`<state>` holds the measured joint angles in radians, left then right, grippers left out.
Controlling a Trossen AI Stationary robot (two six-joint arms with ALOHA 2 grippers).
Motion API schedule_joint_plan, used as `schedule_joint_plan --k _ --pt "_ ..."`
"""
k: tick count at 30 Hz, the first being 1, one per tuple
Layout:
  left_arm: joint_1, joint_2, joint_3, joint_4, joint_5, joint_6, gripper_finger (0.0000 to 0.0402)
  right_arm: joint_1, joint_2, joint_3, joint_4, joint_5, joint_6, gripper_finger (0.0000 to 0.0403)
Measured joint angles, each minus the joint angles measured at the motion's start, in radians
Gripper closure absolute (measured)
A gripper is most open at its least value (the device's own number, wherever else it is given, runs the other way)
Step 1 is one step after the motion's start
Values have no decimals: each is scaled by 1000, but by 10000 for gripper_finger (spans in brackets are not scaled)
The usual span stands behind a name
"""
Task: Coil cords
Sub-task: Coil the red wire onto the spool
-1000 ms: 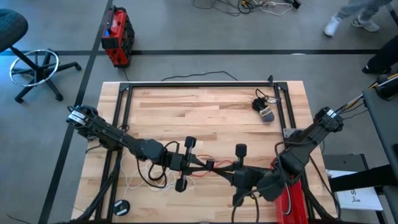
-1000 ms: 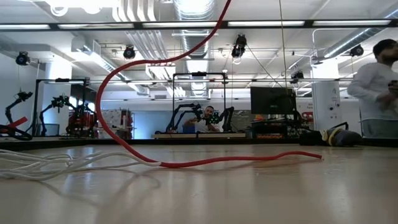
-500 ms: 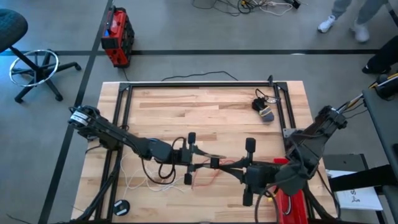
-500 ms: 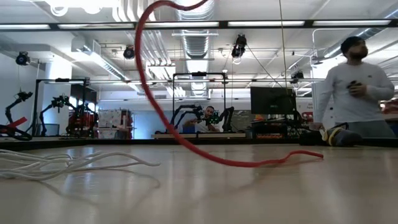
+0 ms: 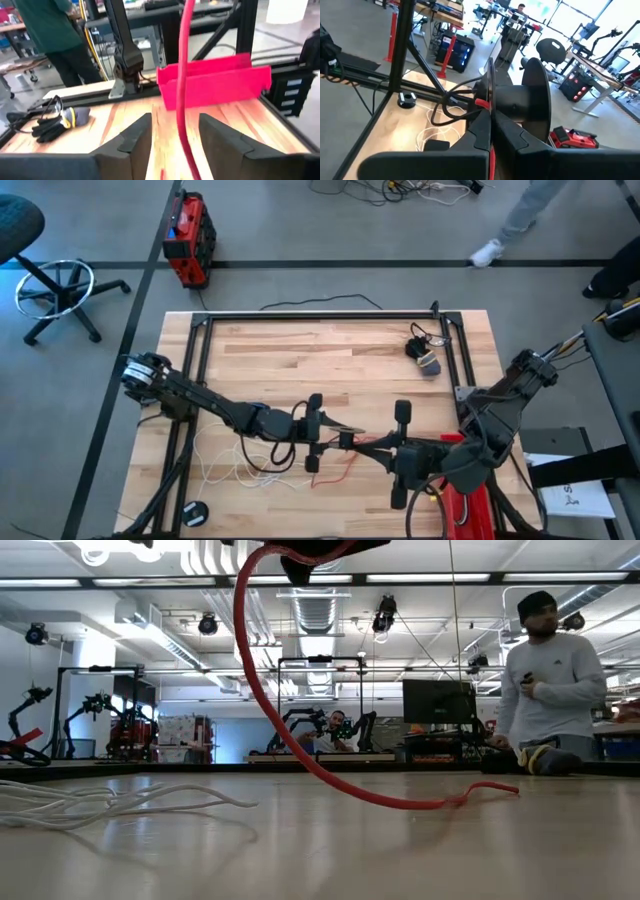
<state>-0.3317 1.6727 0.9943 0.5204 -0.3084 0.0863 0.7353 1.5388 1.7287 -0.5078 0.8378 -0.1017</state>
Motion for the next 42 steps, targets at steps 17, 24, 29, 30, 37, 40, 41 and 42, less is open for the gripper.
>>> schedule_joint_plan --k 17,24,29,30,37,40,41,42 --pt "-32 -204 39 -506 -164 -53 397 -14 -67 0 -530 -1 435 403" --pt "-115 -260 149 -519 -163 90 399 -75 -41 -18 -716 -147 569 403" --pt "-144 -220 307 -588 -117 200 400 -123 -12 -32 -696 -297 507 403" --pt "-147 -208 340 -621 -115 210 400 -127 -3 -33 -686 -323 484 403" --pt "-148 -146 506 -747 -2 244 401 -131 34 -34 -556 -465 323 403" --pt "-148 -119 550 -749 139 272 401 -136 50 -34 -484 -517 227 403" --pt "-144 -110 564 -750 164 280 401 -135 54 -35 -455 -545 190 403" --pt "-143 -103 576 -748 179 286 401 -135 59 -35 -421 -579 155 403"
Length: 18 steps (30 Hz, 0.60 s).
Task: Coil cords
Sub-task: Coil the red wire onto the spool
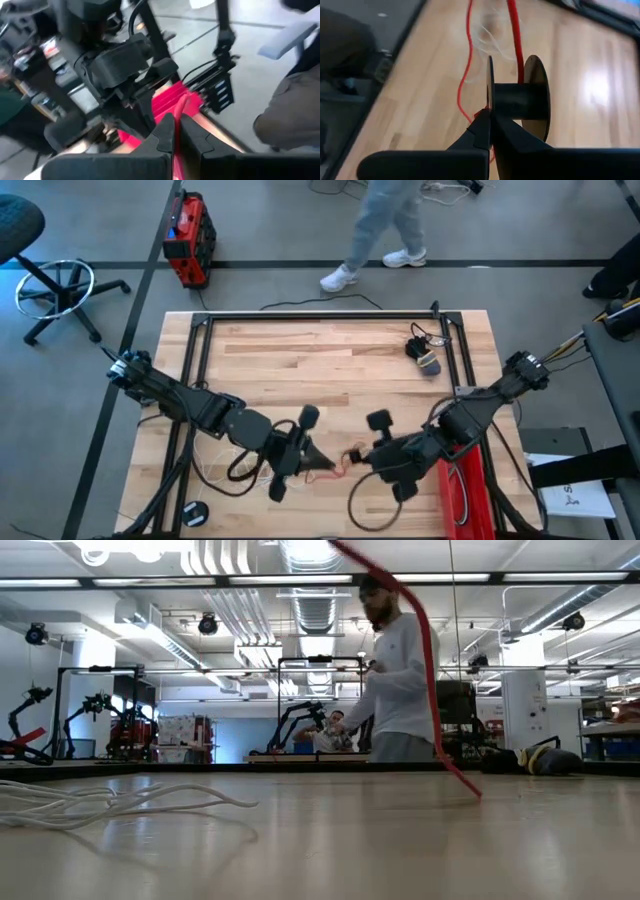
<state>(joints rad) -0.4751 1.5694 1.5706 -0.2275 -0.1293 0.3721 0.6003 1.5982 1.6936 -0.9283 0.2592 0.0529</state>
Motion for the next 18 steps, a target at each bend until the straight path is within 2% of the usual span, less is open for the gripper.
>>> schedule_joint_plan --k 3,7,10,18 --pt "12 13 22 9 35 20 401 -2 7 0 112 -89 -112 403" --pt "39 28 26 16 105 24 401 -8 22 1 237 -155 -233 403" --pt "68 33 26 43 153 17 401 -12 23 1 288 -159 -275 403" --pt "98 46 26 66 194 1 401 -14 22 1 320 -155 -291 403"
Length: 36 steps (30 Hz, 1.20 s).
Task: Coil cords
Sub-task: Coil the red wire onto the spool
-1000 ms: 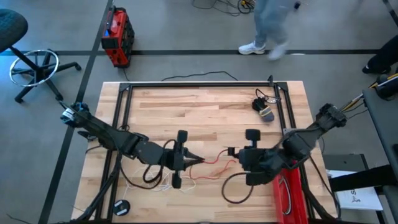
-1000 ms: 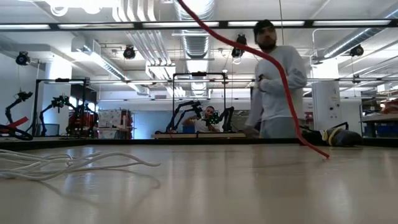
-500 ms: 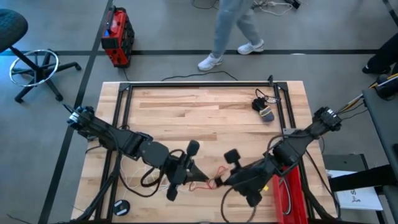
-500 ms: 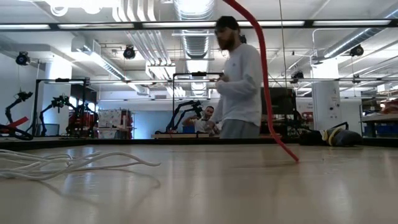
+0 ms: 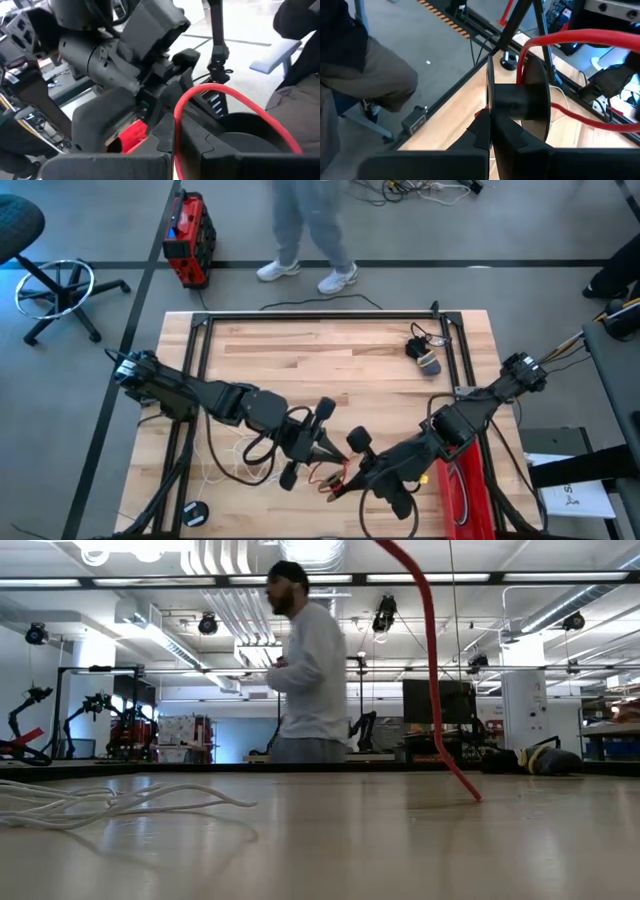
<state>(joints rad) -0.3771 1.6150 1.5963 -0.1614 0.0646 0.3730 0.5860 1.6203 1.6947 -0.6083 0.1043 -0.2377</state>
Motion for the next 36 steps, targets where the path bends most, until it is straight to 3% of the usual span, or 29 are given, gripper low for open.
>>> schedule_joint_plan --k 14,28,36 --pt "12 70 -2 11 21 -51 395 28 -11 0 189 -6 -174 403" --pt "15 92 -3 -1 23 -73 396 37 -25 0 212 26 -162 403" --pt "31 95 -3 -1 28 -88 397 40 -25 -1 247 -102 -167 403"
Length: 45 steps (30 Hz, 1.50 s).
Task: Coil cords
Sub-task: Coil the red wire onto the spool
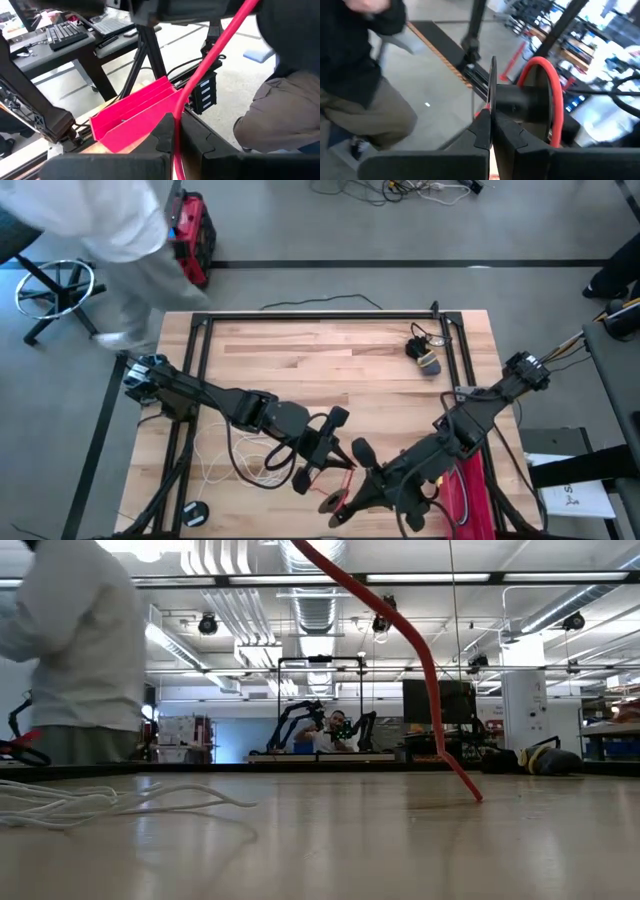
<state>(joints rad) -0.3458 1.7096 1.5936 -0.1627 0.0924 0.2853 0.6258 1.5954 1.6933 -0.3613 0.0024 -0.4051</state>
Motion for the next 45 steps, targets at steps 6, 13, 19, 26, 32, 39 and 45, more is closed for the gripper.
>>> schedule_joint_plan --k 6,13,19,26,32,39,45 --pt "7 0 -13 -32 -10 -41 397 7 -5 -1 33 -2 -35 403" --pt "6 -3 -66 -41 0 -115 398 8 -47 -1 -3 91 -49 403" --pt "-10 -20 -76 -173 -10 -214 398 26 -93 -1 -146 289 37 403" --pt "-32 -43 -74 -237 -20 -253 398 29 -106 -1 -289 439 164 403" --pt "-51 -97 -73 -290 -91 -261 392 29 -109 -10 -404 444 301 403" --pt "-60 -142 -72 -260 -112 -224 391 17 -102 -11 -516 388 418 403" --pt "-64 -143 -72 -145 -111 -114 392 -11 -61 -12 -516 320 431 403"
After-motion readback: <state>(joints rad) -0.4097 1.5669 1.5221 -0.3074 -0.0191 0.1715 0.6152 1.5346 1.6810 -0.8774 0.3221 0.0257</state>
